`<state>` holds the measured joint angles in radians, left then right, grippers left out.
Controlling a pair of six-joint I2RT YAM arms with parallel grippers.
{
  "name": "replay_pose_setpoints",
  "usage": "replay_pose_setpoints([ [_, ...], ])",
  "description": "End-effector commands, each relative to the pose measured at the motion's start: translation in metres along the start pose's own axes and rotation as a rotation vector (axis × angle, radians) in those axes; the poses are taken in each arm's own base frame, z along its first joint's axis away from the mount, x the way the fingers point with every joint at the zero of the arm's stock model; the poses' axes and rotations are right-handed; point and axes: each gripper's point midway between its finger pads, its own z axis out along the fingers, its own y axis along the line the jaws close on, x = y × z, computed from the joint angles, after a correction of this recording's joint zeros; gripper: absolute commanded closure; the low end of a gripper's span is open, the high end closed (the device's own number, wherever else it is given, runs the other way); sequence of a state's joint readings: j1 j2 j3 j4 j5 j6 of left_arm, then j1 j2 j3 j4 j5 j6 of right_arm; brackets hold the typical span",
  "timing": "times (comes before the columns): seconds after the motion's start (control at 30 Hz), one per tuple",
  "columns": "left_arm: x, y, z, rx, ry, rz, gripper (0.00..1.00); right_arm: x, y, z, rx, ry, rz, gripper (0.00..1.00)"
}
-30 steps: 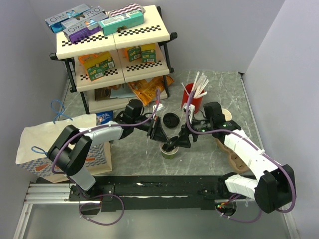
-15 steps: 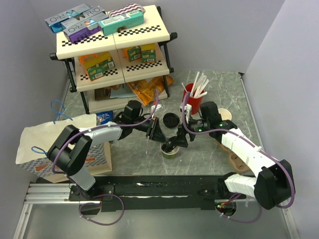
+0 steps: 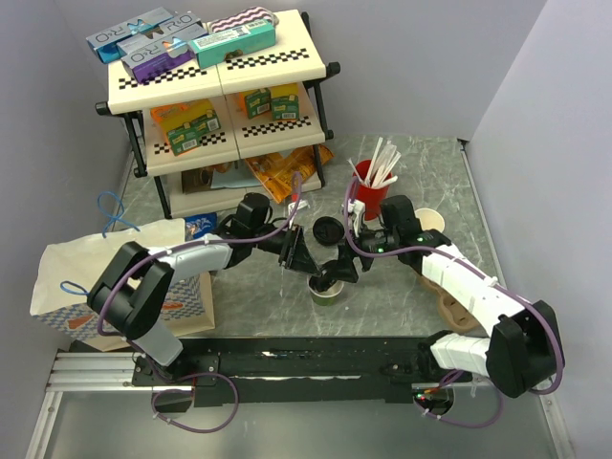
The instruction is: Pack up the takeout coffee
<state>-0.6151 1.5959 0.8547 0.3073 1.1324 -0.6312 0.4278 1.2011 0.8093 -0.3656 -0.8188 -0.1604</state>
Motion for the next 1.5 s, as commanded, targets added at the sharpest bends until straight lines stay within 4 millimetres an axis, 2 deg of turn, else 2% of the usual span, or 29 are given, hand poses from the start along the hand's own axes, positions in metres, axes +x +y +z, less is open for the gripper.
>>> replay_pose_setpoints([
  [0.0, -0.013, -0.011, -0.004, -0.002, -0.03, 0.073, 0.57, -0.015, -0.001, 0.001, 0.005, -0.031, -0.032, 0.1],
  [0.47, -0.028, -0.004, -0.014, -0.078, -0.082, 0.124, 0.53, -0.019, -0.001, 0.003, -0.005, -0.031, -0.021, 0.11],
  [0.77, -0.037, 0.013, -0.017, -0.17, -0.11, 0.143, 0.52, -0.019, -0.003, 0.005, -0.004, -0.026, -0.014, 0.11],
  [1.47, -0.043, 0.028, -0.018, -0.239, -0.132, 0.156, 0.5, -0.015, -0.007, 0.008, -0.002, -0.001, 0.0, 0.12],
])
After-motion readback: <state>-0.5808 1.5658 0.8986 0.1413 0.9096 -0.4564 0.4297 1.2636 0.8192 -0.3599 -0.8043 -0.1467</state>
